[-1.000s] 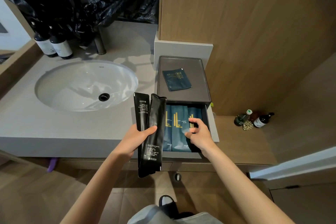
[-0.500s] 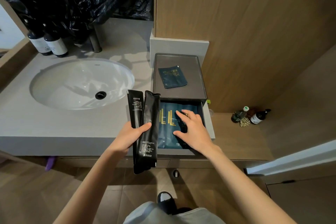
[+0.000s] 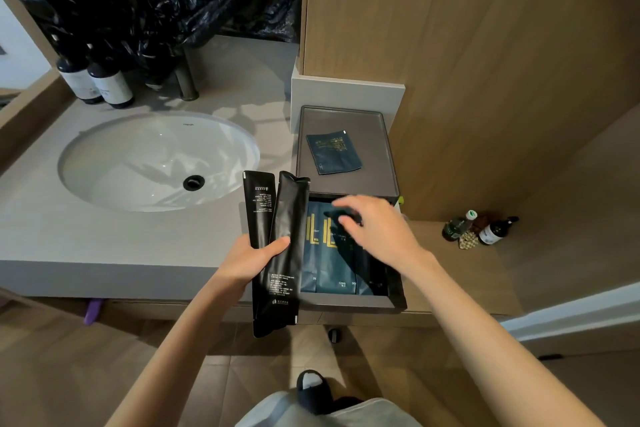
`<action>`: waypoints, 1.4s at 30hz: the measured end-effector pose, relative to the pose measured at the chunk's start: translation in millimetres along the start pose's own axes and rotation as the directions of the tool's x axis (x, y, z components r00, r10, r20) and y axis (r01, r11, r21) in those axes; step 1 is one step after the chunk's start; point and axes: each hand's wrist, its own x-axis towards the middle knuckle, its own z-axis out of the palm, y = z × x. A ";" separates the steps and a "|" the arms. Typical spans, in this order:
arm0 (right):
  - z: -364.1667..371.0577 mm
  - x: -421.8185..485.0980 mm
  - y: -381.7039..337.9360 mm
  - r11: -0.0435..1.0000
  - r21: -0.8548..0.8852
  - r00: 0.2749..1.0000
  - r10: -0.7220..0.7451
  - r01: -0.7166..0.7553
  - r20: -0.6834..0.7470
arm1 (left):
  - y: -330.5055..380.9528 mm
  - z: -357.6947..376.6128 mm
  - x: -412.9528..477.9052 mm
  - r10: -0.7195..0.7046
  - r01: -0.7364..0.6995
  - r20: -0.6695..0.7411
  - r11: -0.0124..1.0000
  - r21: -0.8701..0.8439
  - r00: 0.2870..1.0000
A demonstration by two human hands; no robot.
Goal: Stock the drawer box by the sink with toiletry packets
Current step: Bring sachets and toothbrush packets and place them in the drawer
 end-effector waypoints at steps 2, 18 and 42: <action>-14.1 23.7 -3.9 1.000 -0.002 0.996 -0.016 0.016 -0.093 | 3.0 -1.0 1.1 0.000 0.000 -0.016 1.000 -0.009 1.000; 16.5 119.1 4.2 0.929 -0.365 0.981 0.125 -0.063 0.151 | 21.2 -11.4 19.4 0.017 -0.019 -0.109 1.000 -0.024 0.994; -64.4 -3.9 14.1 0.661 0.705 0.954 0.291 -0.255 0.072 | 38.1 0.2 5.4 0.157 -0.155 -0.036 0.987 0.043 0.987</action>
